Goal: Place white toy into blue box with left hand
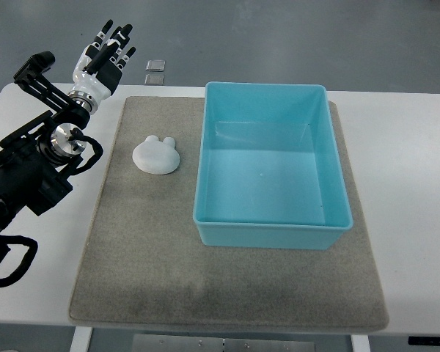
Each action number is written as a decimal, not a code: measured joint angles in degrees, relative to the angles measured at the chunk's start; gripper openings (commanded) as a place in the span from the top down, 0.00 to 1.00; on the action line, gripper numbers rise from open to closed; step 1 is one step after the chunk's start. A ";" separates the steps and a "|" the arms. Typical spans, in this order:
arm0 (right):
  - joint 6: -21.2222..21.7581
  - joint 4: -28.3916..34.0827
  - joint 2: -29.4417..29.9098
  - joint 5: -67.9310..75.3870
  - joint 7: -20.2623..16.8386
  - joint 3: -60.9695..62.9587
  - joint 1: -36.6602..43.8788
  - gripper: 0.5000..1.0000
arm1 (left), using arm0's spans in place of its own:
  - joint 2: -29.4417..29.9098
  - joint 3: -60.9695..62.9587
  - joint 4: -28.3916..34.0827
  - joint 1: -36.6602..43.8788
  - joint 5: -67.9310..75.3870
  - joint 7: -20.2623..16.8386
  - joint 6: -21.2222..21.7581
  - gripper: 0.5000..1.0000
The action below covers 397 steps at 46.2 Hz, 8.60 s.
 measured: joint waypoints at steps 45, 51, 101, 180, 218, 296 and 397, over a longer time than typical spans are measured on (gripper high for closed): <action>0.00 -0.02 0.00 0.00 0.00 0.00 0.00 0.13 | 15.10 16.78 -21.56 -3.75 24.20 0.51 4.42 0.02; 0.00 -0.02 0.00 0.00 0.00 -0.01 0.01 0.13 | 18.40 17.52 -26.13 -3.82 33.50 0.39 3.17 0.02; 0.00 0.01 0.00 0.00 0.00 -0.01 0.01 0.13 | 26.70 19.69 -34.64 -7.72 81.95 -0.35 -9.61 0.02; 0.00 0.03 0.00 0.00 0.00 -0.01 0.00 0.13 | 23.26 23.56 -33.65 -6.94 100.37 -2.86 -6.25 1.00; 0.00 0.01 0.00 0.01 0.00 -0.01 0.01 0.13 | 23.37 18.22 -33.86 -13.40 99.71 -2.79 -4.43 1.00; 0.00 -0.01 0.00 0.00 0.00 0.01 0.01 0.13 | 11.47 18.20 -39.31 -7.00 85.57 -2.70 6.55 0.08; 0.00 -0.01 0.00 0.00 0.00 -0.01 0.00 0.13 | 11.51 15.86 -16.82 -6.35 21.37 -2.11 24.70 0.02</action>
